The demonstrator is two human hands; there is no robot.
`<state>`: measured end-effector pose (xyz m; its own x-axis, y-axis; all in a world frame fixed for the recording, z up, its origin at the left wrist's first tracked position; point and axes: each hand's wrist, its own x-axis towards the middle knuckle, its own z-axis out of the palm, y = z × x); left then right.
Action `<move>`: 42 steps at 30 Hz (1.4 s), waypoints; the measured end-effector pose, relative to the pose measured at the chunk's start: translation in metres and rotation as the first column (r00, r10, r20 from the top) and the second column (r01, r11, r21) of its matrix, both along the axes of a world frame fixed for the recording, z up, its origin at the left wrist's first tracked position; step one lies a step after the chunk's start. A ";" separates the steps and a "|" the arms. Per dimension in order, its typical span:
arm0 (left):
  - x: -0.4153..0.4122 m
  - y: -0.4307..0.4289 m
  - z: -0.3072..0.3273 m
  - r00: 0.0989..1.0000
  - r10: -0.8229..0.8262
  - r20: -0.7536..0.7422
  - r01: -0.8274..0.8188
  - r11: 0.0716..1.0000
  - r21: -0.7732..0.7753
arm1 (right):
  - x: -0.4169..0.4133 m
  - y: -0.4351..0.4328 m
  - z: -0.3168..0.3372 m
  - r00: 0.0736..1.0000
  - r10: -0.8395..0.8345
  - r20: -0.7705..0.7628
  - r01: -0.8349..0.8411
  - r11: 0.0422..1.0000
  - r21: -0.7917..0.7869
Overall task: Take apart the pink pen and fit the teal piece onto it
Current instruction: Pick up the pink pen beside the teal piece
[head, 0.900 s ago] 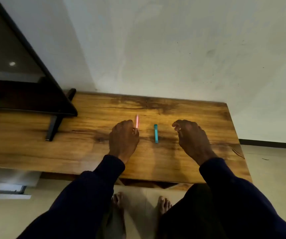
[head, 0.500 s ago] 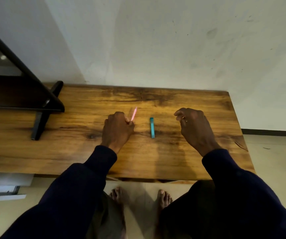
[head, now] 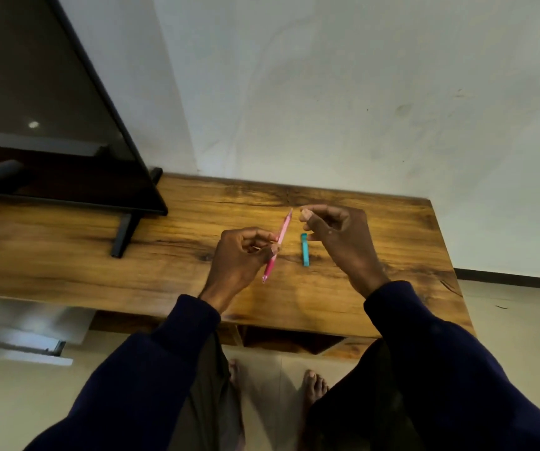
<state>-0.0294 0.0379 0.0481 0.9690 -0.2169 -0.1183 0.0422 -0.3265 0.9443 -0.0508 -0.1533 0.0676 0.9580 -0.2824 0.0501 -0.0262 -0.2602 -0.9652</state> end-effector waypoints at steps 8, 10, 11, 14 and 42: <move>-0.032 0.017 0.032 0.990 -0.090 -0.106 0.069 0.980 -0.186 | -0.018 0.024 0.037 0.999 0.052 -0.015 -0.050 0.992 0.116; -0.038 0.017 0.037 0.987 -0.097 -0.130 0.066 0.972 -0.226 | -0.023 0.026 0.041 0.997 0.082 -0.017 -0.078 0.986 0.145; -0.041 0.017 0.037 0.985 -0.096 -0.144 0.057 0.967 -0.250 | -0.025 0.028 0.042 0.996 0.092 -0.022 -0.087 0.985 0.148; -0.045 0.015 0.039 0.980 -0.087 -0.177 0.032 0.956 -0.292 | -0.027 0.028 0.044 0.996 0.082 -0.027 -0.077 0.985 0.152; -0.004 -0.003 -0.010 0.998 0.047 -0.043 -0.046 0.999 0.027 | 0.018 0.024 -0.017 0.974 -0.203 -0.100 0.219 0.957 0.192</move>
<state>-0.0334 0.0353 0.0383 0.9718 -0.1678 -0.1657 0.0990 -0.3475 0.9325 -0.0329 -0.1296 0.0507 0.8742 -0.4749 -0.1012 -0.1371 -0.0415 -0.9897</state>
